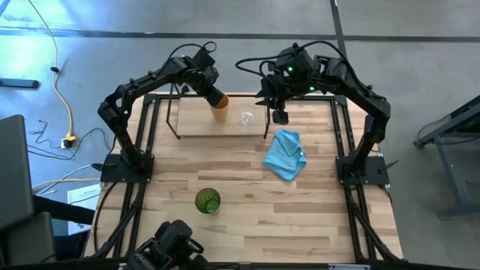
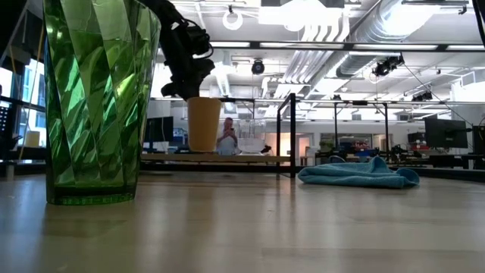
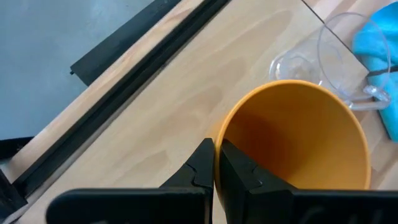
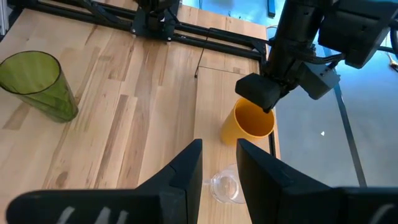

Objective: Stack small to large cups/mugs on shelf
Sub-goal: Put the yellow cup on the shelf

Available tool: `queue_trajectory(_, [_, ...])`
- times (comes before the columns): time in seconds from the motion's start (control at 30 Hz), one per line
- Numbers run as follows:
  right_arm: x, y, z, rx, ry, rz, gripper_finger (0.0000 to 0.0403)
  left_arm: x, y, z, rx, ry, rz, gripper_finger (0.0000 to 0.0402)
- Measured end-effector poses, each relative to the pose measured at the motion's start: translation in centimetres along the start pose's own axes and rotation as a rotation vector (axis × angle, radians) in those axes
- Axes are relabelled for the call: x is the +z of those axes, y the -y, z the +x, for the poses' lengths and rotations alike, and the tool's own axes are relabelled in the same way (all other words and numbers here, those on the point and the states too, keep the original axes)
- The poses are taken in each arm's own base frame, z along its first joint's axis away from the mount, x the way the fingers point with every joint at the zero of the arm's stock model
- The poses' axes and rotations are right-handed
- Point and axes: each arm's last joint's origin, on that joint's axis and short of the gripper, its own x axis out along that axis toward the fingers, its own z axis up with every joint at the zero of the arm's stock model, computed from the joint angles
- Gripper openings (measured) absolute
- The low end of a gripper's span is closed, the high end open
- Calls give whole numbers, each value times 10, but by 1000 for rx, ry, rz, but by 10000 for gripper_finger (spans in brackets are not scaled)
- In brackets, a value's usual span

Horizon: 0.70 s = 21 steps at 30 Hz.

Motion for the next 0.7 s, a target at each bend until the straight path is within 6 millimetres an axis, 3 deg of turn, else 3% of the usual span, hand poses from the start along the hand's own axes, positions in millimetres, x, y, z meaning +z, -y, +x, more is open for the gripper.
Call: queue_trajectory(0.7, [0, 0, 0, 7, 3, -7, 92, -5, -1, 13, -41, 17, -1, 0])
